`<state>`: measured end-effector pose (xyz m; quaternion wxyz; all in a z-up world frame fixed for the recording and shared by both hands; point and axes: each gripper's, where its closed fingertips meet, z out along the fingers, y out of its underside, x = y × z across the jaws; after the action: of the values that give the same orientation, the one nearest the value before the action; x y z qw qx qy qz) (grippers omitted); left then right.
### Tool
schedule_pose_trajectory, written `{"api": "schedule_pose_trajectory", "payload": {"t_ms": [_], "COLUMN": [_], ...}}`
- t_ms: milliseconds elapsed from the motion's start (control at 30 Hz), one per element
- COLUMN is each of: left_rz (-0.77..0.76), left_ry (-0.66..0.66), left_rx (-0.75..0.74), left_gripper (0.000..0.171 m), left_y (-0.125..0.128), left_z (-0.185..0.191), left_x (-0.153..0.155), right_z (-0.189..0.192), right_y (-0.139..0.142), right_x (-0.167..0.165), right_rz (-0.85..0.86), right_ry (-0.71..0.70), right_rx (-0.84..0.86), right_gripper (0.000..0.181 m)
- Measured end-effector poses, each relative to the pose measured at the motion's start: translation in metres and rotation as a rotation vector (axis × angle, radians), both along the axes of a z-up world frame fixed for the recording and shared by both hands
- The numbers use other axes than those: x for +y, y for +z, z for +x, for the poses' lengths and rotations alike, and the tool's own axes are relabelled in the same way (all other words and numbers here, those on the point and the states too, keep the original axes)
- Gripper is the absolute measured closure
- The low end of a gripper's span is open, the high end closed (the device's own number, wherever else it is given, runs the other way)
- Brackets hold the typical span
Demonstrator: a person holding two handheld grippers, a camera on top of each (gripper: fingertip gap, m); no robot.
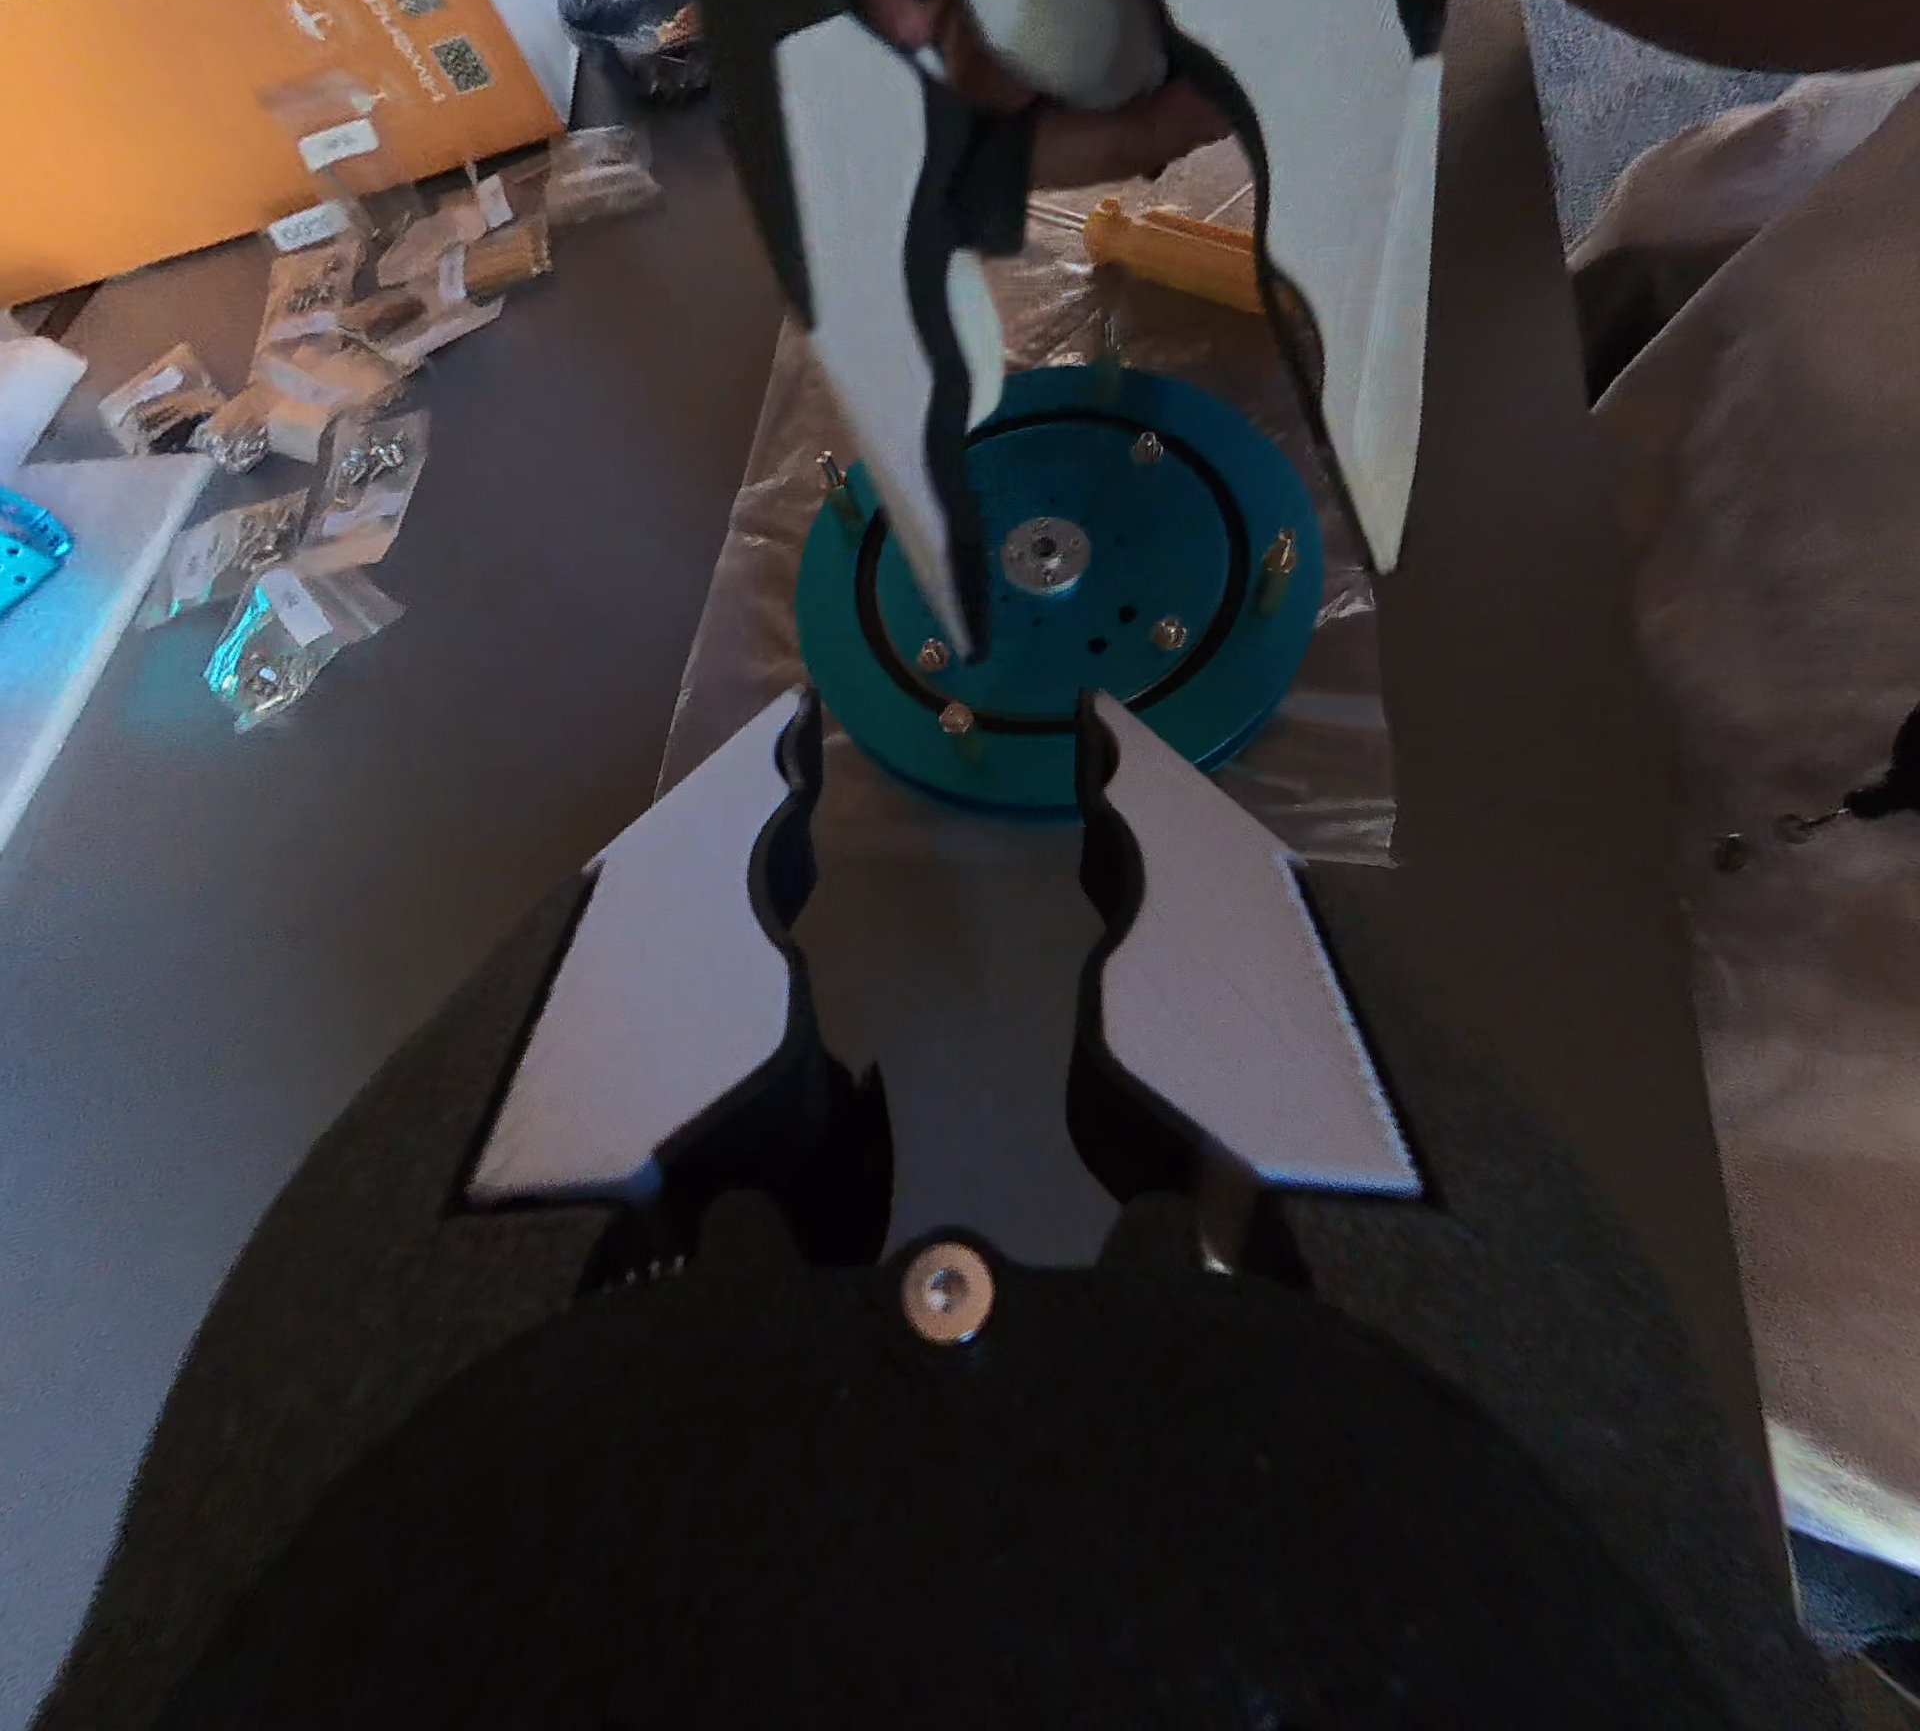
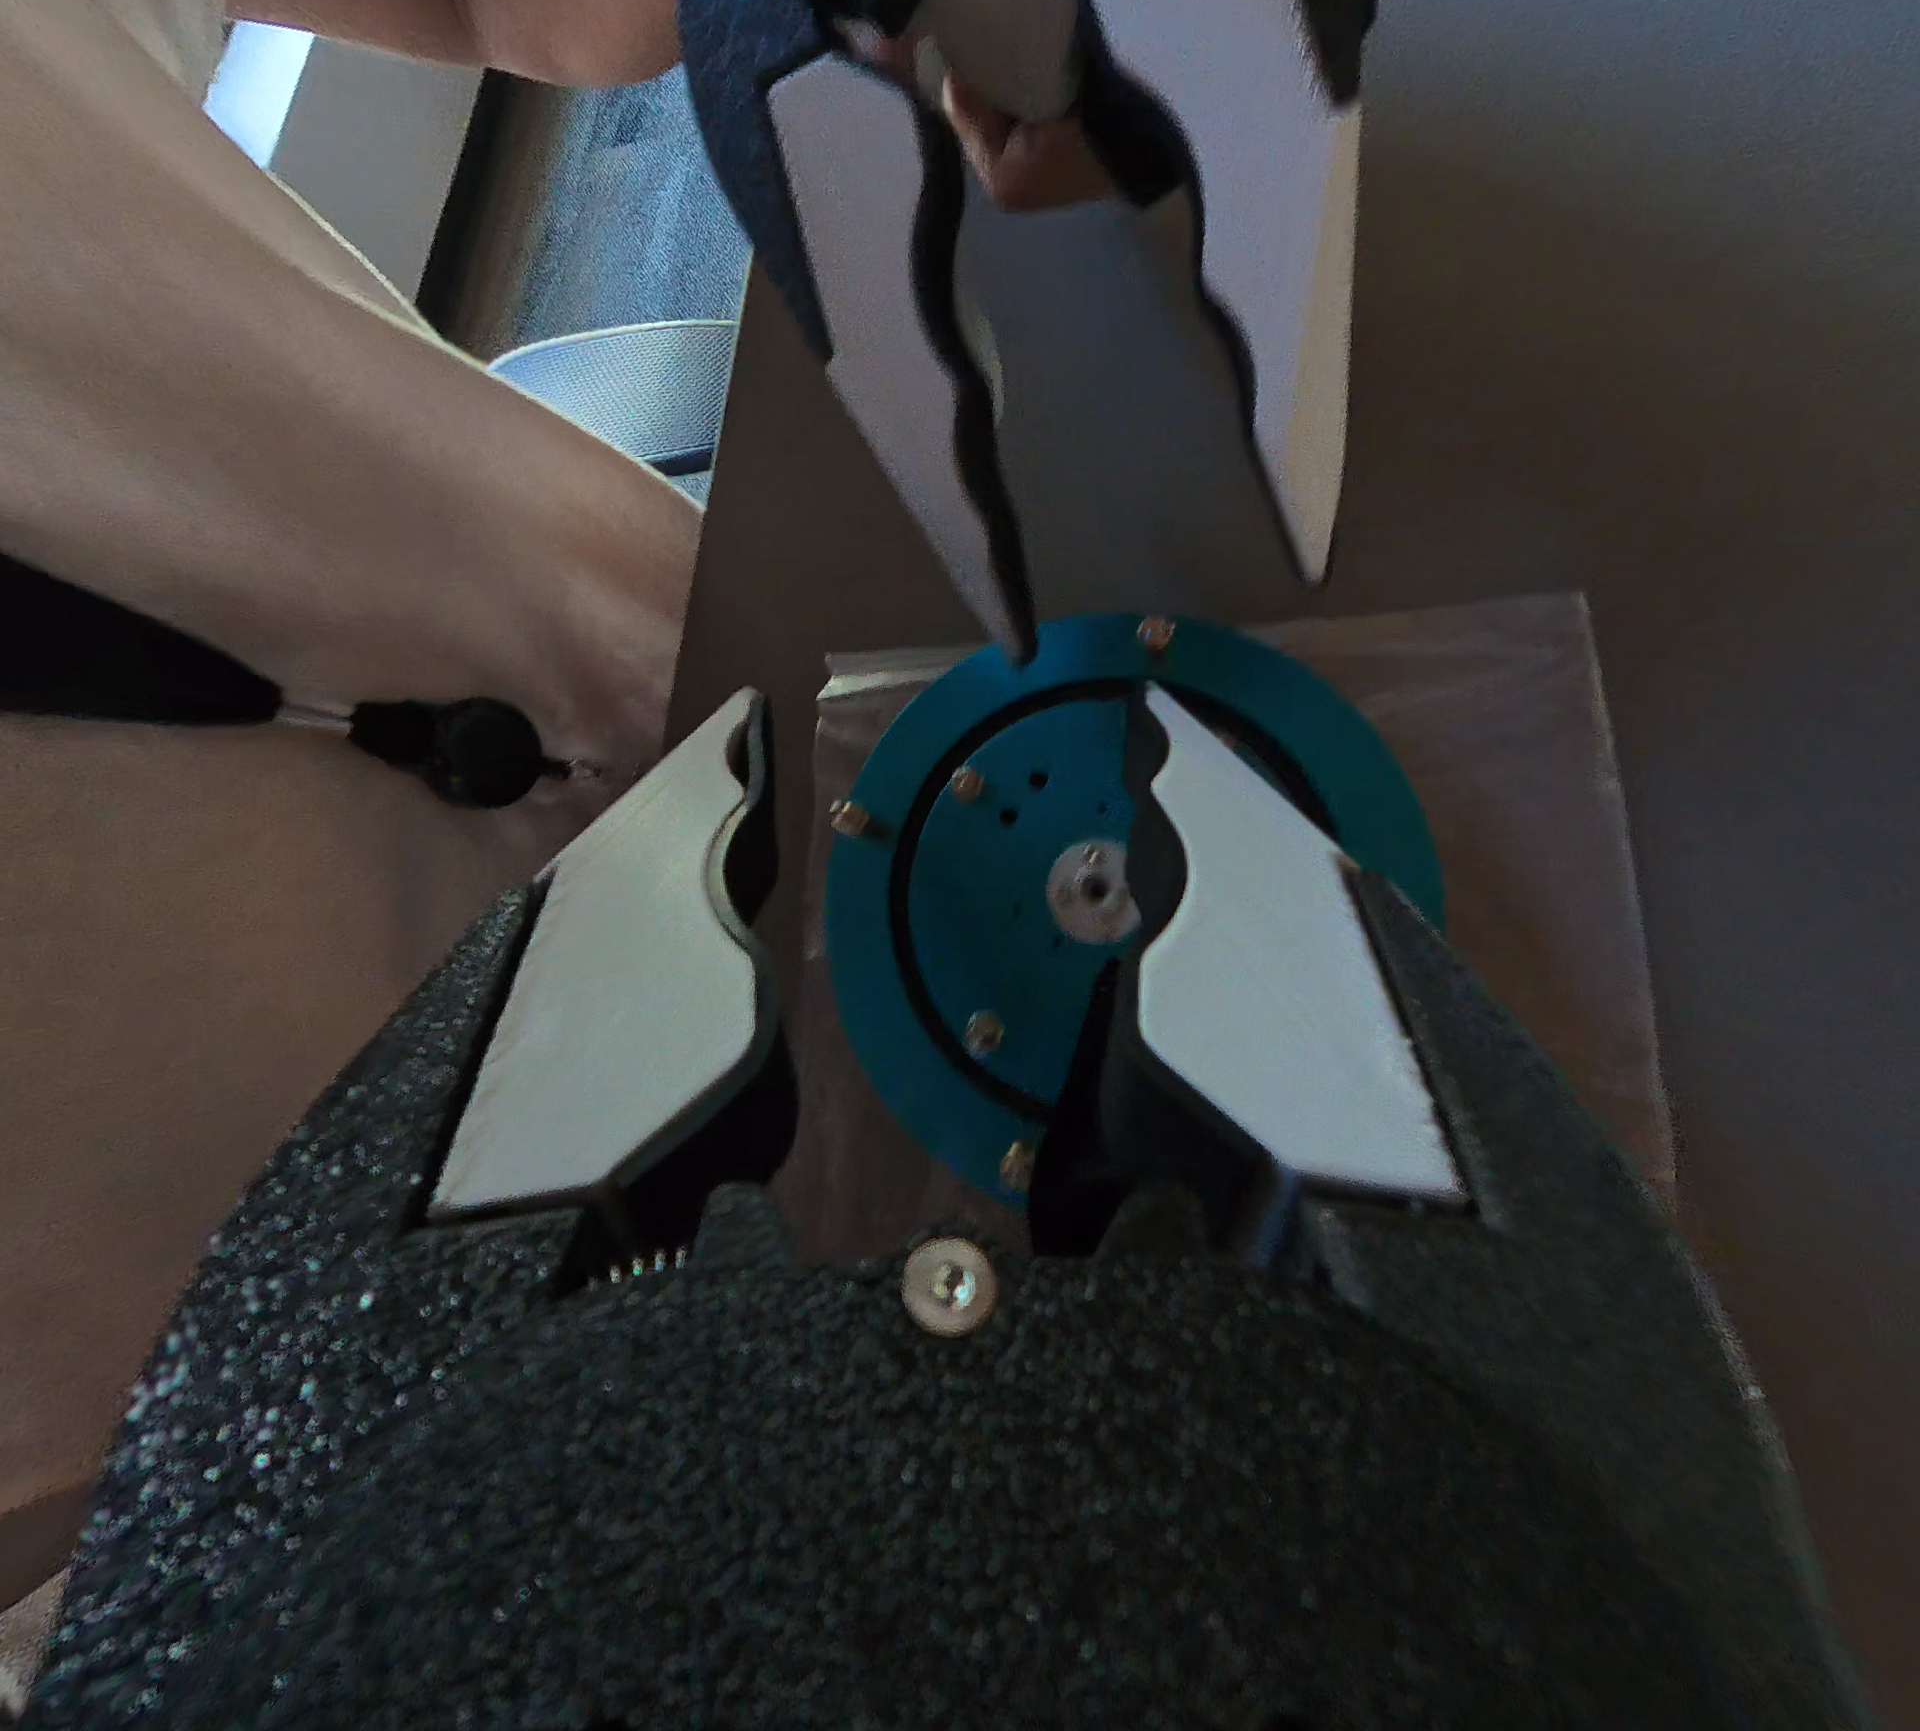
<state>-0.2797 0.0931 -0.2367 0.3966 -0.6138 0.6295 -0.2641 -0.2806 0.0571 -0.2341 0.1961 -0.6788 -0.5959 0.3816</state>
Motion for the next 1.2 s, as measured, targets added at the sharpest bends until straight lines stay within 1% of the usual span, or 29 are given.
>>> {"api": "schedule_pose_trajectory", "payload": {"t_ms": [67,133,200,267,300,333,367,433,500,567,633,667,700,733,800,867,933,1000,1033,1100,1133,1167,1200], "left_rz": [0.028,0.027,0.034,0.047,0.029,0.018,0.027,0.021,0.01,0.021,0.023,0.021,0.009,0.01,0.013,-0.01,-0.006,-0.003,0.009,0.0,-0.008,0.006,0.01], "left_ry": [0.013,0.026,0.041,0.049,0.049,0.059,0.069,0.061,0.038,0.024,0.03,0.04,0.046,0.065,0.094,0.085,0.053,0.025,0.031,0.048,0.057,0.075,0.075], "left_rx": [0.032,0.04,0.043,0.054,0.051,0.053,0.057,0.031,0.01,0.025,0.04,0.048,0.042,0.045,0.031,-0.012,-0.016,-0.005,0.009,0.02,0.018,0.014,0.005], "left_gripper": [0.123,0.123,0.123,0.117,0.115,0.115,0.117,0.117,0.117,0.117,0.117,0.116,0.115,0.117,0.118,0.118,0.118,0.118,0.118,0.113,0.113,0.117,0.117], "left_y": [-0.003,-0.006,-0.008,-0.011,-0.011,-0.011,-0.01,-0.004,0.0,-0.004,-0.009,-0.011,-0.011,-0.01,-0.005,0.004,0.003,-0.003,-0.007,-0.01,-0.009,-0.007,-0.003], "left_z": [0.002,0.002,0.003,0.0,-0.003,-0.008,-0.013,-0.016,-0.009,-0.001,0.001,-0.002,-0.007,-0.014,-0.028,-0.027,-0.015,-0.002,0.0,-0.005,-0.011,-0.018,-0.023], "left_x": [0.005,0.011,0.017,0.022,0.024,0.026,0.028,0.024,0.019,0.019,0.023,0.026,0.027,0.03,0.033,0.03,0.024,0.02,0.022,0.028,0.029,0.032,0.031], "right_z": [-0.013,-0.018,-0.018,-0.016,-0.012,-0.007,-0.002,0.002,-0.004,-0.014,-0.021,-0.02,-0.016,-0.01,0.001,0.0,-0.011,-0.022,-0.024,-0.019,-0.013,-0.006,-0.002], "right_y": [-0.003,-0.007,-0.012,-0.01,-0.009,-0.008,-0.006,-0.003,-0.002,-0.005,-0.01,-0.012,-0.011,-0.011,-0.008,-0.005,-0.006,-0.008,-0.009,-0.01,-0.009,-0.008,-0.004], "right_x": [0.01,0.016,0.013,0.006,0.004,0.002,0.001,0.006,0.012,0.015,0.01,0.009,0.008,0.007,0.007,0.012,0.017,0.013,0.01,0.006,0.004,0.0,0.0], "right_rz": [0.048,0.044,-0.03,-0.075,-0.072,-0.056,-0.042,-0.014,-0.018,-0.033,-0.044,-0.044,-0.045,-0.053,-0.062,-0.052,-0.051,-0.049,-0.053,-0.067,-0.063,-0.071,-0.072], "right_ry": [0.004,0.004,0.015,0.024,0.016,0.016,0.012,-0.016,-0.019,-0.009,0.024,0.024,0.015,0.009,-0.014,-0.025,-0.022,0.016,0.026,0.014,0.007,0.014,0.0], "right_rx": [-0.014,-0.03,-0.04,-0.02,-0.025,-0.032,-0.028,-0.016,0.004,-0.002,-0.016,-0.022,-0.017,-0.025,-0.014,0.008,0.013,0.013,0.004,-0.01,-0.016,-0.018,-0.004], "right_gripper": [0.106,0.108,0.11,0.11,0.108,0.115,0.117,0.116,0.114,0.108,0.109,0.112,0.109,0.113,0.115,0.118,0.107,0.106,0.108,0.103,0.105,0.115,0.114]}}
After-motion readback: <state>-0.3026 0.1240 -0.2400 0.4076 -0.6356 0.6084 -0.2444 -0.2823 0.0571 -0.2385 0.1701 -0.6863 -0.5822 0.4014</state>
